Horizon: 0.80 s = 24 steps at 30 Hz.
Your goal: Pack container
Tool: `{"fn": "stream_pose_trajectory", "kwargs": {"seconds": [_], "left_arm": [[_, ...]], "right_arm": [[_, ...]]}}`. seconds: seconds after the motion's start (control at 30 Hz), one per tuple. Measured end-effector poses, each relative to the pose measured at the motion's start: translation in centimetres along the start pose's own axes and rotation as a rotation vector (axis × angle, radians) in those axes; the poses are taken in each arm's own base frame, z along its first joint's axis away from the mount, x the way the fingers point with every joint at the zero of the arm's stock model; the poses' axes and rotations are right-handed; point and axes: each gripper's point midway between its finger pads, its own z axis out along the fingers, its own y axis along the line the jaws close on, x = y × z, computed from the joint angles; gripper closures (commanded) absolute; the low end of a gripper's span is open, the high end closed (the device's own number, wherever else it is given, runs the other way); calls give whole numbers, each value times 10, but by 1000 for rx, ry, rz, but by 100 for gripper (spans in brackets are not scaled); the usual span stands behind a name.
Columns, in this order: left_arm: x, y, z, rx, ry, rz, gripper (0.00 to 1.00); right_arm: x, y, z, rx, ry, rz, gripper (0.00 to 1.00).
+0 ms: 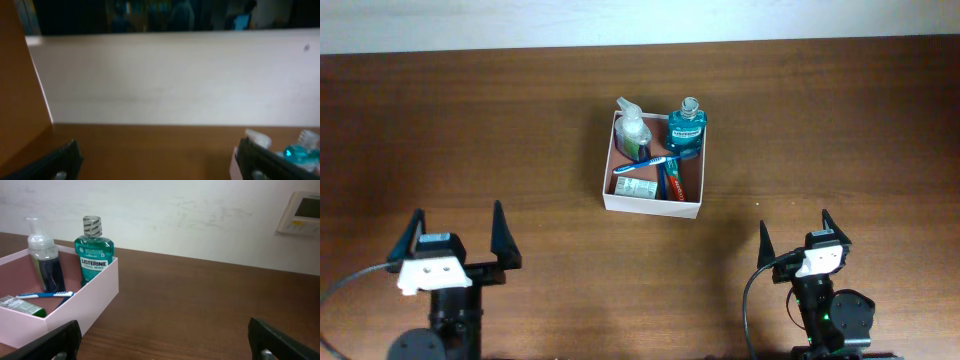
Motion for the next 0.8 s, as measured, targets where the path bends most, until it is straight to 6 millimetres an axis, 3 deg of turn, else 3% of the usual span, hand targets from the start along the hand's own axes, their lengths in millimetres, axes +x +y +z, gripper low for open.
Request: {"fn": "stream_pose_trajectory", "kwargs": {"seconds": [0.07, 0.47, 0.8], "left_arm": [[18, 0, 2, 3, -27, -2, 0], [69, -15, 7, 86, -209, -15, 1], [95, -20, 9, 111, -202, -12, 1]], "right_arm": [[0, 0, 0, 0, 0, 0, 1], [0, 0, 0, 0, 0, 0, 2], [0, 0, 0, 0, 0, 0, 1]]}}
